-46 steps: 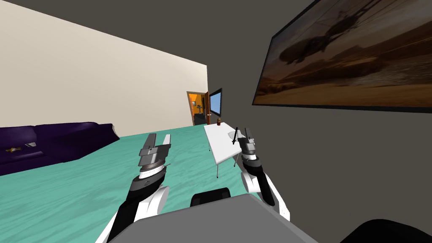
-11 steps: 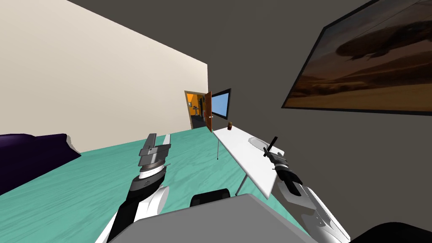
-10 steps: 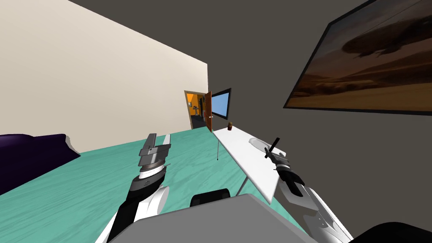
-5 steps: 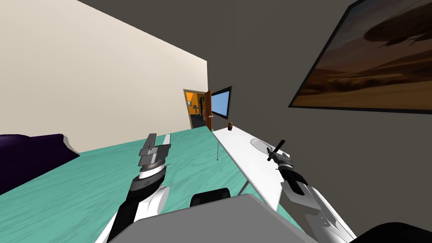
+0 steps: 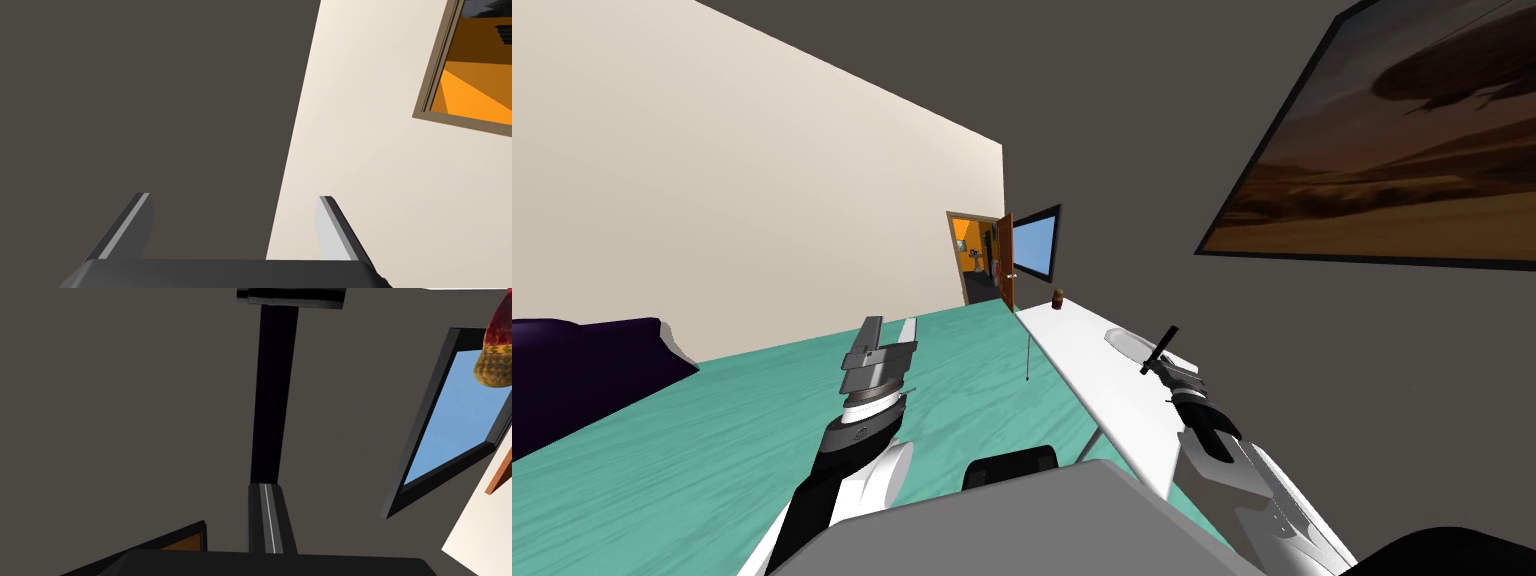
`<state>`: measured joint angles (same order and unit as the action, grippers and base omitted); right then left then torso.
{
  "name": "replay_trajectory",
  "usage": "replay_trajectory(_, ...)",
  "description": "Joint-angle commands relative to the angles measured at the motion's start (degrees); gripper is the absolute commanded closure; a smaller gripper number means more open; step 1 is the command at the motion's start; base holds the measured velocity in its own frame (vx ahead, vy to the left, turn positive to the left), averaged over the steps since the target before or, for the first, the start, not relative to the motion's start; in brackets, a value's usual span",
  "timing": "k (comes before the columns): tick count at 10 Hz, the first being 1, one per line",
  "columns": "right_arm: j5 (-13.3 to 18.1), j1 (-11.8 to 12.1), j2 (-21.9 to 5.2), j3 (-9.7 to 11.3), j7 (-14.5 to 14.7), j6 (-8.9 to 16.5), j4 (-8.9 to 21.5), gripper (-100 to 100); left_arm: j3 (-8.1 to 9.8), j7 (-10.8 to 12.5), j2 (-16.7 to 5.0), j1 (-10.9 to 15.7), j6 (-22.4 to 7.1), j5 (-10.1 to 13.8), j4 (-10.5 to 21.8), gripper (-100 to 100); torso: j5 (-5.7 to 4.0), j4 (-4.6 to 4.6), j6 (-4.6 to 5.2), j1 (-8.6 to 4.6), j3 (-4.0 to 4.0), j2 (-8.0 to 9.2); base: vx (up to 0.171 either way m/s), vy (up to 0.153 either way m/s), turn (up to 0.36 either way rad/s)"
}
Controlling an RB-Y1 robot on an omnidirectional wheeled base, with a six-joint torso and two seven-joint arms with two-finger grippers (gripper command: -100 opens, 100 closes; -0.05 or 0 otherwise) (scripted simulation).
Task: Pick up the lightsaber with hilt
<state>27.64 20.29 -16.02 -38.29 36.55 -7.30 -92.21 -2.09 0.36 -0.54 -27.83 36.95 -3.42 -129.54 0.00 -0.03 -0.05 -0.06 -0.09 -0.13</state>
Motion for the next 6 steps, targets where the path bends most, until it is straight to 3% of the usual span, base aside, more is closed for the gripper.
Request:
replay_trajectory(1,0.00,0.00,0.00,0.00,0.00,0.00,0.00,0,0.00,0.00,0.00,0.00,0.00,0.00,0.00,0,0.00,0.00,0.00,0.00,0.00,0.00,0.000,0.000,0.000)
replay_trajectory(2,-0.54,0.37,0.25,-1.55,0.71,-1.37,-0.01,-100,0.00,0.00,0.00,0.00,0.00,0.00,0.00,0,0.00,0.00,0.00,0.00,0.00,0.00,0.026,0.111,0.039)
replay_trajectory(6,-1.35,1.19,0.90,-5.40,2.53,-4.26,-0.35,-100,-0.02,0.00,0.02,0.00,0.00,0.00,0.00,0,0.19,-0.01,0.00,0.86,-0.02,-0.05,0.013,0.209,0.013)
